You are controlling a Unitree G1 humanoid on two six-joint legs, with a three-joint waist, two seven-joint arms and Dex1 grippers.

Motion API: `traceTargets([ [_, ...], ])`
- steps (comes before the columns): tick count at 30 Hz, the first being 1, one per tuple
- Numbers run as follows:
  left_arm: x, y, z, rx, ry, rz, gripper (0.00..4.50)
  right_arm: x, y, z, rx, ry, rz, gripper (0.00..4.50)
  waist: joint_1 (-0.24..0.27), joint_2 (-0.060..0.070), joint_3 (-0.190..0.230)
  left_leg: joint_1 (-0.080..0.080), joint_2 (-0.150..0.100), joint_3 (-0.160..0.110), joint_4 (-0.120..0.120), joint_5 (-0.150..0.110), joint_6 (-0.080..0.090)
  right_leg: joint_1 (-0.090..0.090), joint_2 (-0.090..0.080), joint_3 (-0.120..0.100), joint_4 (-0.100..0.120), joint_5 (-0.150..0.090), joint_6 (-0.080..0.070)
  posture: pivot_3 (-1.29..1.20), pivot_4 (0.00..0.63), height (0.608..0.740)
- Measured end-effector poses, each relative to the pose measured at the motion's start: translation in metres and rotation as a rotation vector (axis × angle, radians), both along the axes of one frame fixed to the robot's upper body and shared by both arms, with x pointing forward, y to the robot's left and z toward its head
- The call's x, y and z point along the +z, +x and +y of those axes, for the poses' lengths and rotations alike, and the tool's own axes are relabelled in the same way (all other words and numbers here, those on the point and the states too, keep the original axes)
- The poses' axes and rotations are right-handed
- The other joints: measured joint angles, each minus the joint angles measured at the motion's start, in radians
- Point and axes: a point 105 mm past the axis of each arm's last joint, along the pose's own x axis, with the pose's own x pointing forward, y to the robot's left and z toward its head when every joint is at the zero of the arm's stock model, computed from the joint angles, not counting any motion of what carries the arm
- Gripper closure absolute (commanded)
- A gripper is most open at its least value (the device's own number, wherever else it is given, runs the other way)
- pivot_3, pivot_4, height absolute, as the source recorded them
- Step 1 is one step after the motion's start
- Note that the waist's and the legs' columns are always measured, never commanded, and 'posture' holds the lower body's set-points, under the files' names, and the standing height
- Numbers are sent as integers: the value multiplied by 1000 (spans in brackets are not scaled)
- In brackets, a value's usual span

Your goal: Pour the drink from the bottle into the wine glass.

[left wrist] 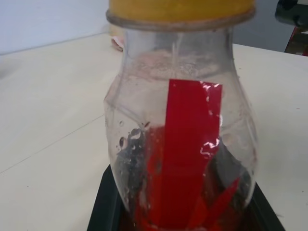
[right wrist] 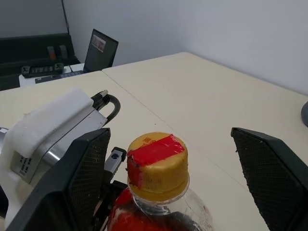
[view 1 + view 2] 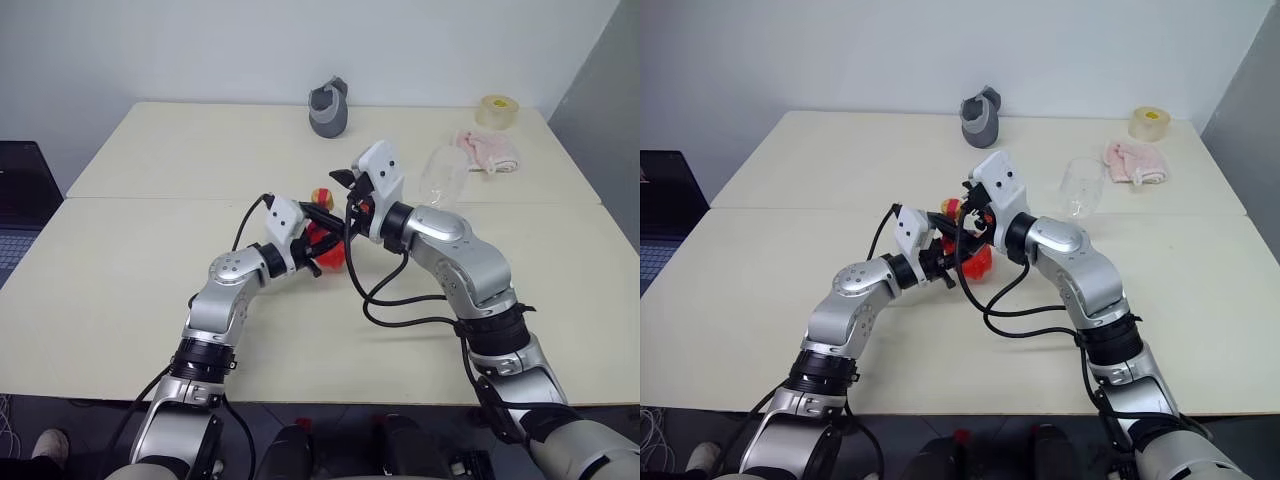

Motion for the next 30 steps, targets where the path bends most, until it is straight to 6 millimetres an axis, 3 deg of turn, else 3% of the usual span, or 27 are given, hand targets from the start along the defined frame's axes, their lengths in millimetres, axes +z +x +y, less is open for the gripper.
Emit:
traceTargets([
  [3,0,0,0,-1,-1,-1,3476,0,0,1,2,3,4,786,-1,0,0,0,0,0,0,0,0,0,0,0,0,0,0,0,150,740],
  [10,0,0,-1,-3,-1,0,3476,1,-2,5,24,79,92,3231,-4,0,0,0,0,0,0,0,0,0,0,0,0,0,0,0,150,740],
  [20,-1,-13,0,-22,9,4,3476,1,-10,2,93,52,98,3234,-11,0,0,0,0,0,-1,0,0,0,0,0,0,0,0,0,150,740],
  [30,-2,-64,11,-122,57,49,3476,-2,-38,0,513,-44,78,3234,-11,1,1,1,1,0,-1,-1,3,0,0,0,0,0,0,0,150,740],
])
